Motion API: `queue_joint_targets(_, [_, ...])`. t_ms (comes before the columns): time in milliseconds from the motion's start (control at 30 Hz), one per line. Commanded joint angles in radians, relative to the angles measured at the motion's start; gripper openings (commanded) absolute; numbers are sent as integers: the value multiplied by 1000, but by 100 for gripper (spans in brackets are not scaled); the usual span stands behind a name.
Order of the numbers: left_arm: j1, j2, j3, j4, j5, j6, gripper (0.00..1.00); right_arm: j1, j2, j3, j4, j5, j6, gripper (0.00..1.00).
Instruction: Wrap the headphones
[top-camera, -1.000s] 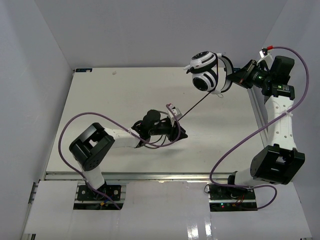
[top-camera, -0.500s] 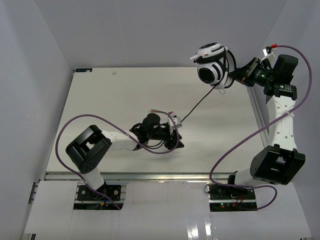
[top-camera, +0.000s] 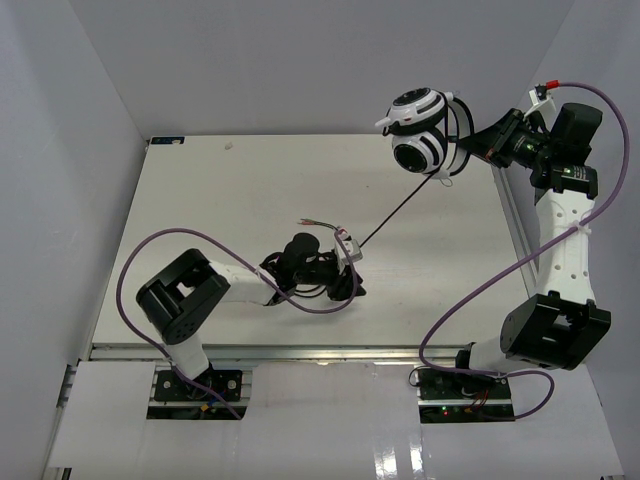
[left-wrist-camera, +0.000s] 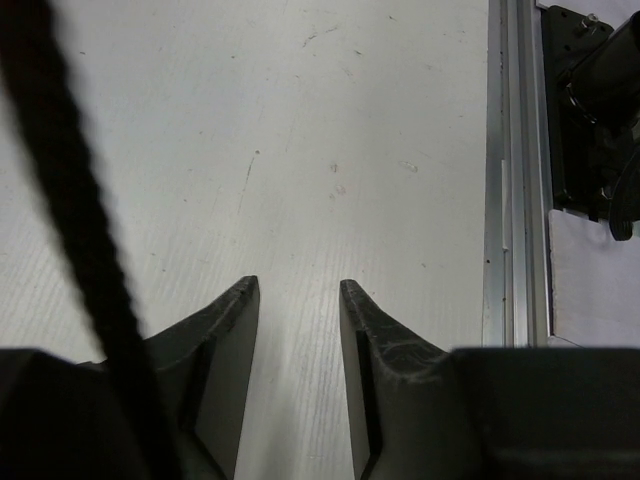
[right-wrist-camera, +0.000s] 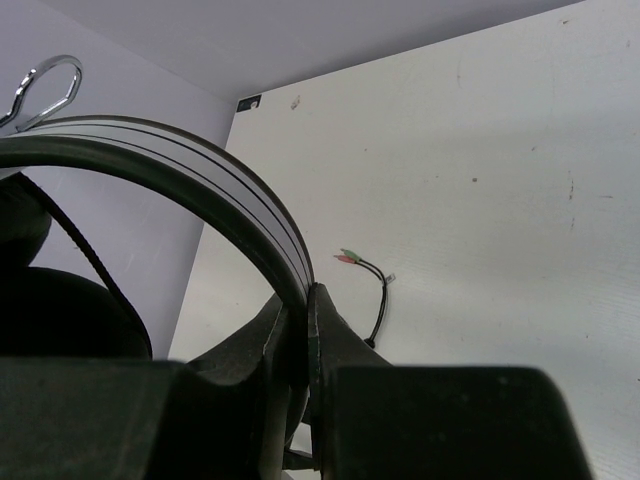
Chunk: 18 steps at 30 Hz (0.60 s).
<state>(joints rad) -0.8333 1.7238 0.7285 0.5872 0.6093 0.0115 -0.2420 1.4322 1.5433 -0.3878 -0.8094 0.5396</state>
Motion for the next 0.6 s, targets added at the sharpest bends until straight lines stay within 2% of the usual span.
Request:
queue_joint_targets(0, [-1,-60,-39,43,12,-29,52,-17,-45,65,67,-41,68,8])
queue_joint_targets(233, [-3,-143,-57,75,10,-28,59,-16,-49,61,66,-50,66,8])
queue_joint_targets(333, [-3,-132,-40,66,8,-17,54,-16,-54,57,63,-56,64,8])
queue_joint_targets(400, [-3,-114,-33,70,14,-26,46,-16,-57,57,57,-57,54,8])
queue_joint_targets(433, [-3,-107,-29,76,15,-35,34,-16,-60,57,54,-56,49,8])
queue_joint_targets(467, [-3,-101,-27,87,14,-43,27,-16,-64,57,53,-55,44,8])
queue_joint_targets(567, [-3,-100,-31,116,10,-69,13,-16,-75,57,41,-50,21,8])
